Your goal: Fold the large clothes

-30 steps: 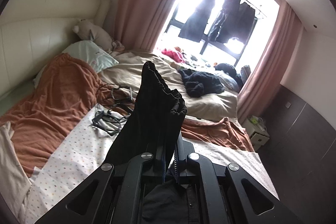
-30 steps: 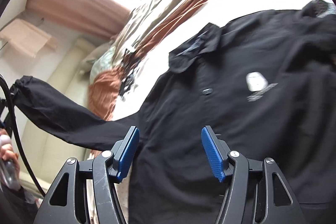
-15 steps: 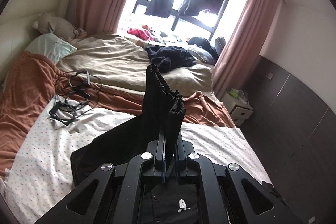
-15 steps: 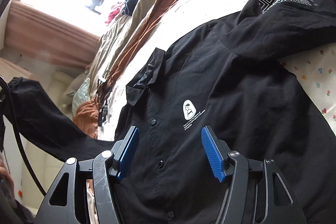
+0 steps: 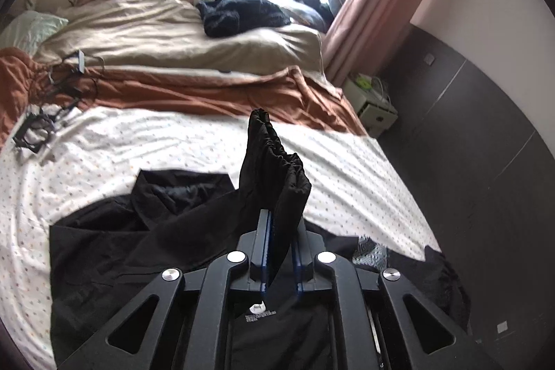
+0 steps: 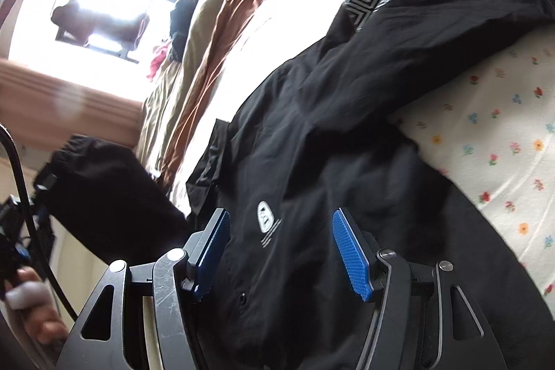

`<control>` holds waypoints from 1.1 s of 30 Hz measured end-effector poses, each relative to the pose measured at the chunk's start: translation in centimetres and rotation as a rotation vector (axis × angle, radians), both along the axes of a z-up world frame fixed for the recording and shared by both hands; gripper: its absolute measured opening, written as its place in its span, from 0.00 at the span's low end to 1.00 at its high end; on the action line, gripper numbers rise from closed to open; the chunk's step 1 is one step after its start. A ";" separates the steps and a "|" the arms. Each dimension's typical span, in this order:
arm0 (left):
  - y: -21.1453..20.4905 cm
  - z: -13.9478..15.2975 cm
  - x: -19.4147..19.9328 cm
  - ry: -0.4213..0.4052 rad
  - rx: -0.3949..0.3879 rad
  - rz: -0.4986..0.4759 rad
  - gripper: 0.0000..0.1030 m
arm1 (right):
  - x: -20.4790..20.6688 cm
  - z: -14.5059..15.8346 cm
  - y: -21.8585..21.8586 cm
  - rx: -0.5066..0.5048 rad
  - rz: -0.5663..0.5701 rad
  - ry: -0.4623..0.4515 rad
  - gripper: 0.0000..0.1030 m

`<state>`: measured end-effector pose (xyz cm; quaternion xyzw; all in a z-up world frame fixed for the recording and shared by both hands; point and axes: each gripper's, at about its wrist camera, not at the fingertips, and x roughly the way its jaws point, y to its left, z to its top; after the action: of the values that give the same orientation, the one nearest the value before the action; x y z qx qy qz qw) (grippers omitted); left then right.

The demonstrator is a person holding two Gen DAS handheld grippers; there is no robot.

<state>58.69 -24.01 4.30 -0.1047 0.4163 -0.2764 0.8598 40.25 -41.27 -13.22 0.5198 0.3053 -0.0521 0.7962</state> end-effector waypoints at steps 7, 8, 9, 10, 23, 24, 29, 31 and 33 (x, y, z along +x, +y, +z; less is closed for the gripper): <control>-2.3 -5.2 -2.6 0.087 -0.035 -0.117 0.79 | -1.0 -0.9 -1.6 0.060 -0.069 0.007 0.60; -1.9 -5.7 -3.0 0.097 -0.043 -0.110 0.79 | -1.1 -0.9 -1.8 0.067 -0.075 0.003 0.60; -1.5 -6.1 -3.4 0.106 -0.044 -0.091 0.79 | -1.3 -0.8 -1.9 0.070 -0.087 -0.001 0.60; -1.1 -6.5 -3.9 0.108 -0.037 -0.067 0.79 | -1.6 -0.7 -2.1 0.066 -0.100 -0.004 0.60; 6.7 -9.6 -9.2 0.135 -0.152 0.285 0.79 | 0.8 -1.2 -0.6 0.044 -0.027 -0.060 0.57; 7.3 -9.9 -9.4 0.132 -0.156 0.303 0.79 | 1.0 -1.2 -0.3 0.035 -0.017 -0.063 0.56; 9.6 -11.3 -9.1 0.132 -0.124 0.345 0.79 | 2.5 -1.0 0.7 -0.031 0.011 -0.050 0.49; 11.0 -11.9 -8.8 0.141 -0.141 0.358 0.79 | 3.2 -1.4 1.2 -0.048 0.019 -0.029 0.47; 12.2 -12.6 -8.6 0.149 -0.136 0.370 0.79 | 4.0 -2.0 1.6 -0.042 0.045 -0.023 0.37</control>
<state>50.05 -11.76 -8.27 -0.2572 0.4329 -0.1329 0.8537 44.29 -39.68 -15.19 0.4964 0.3065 -0.0346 0.8114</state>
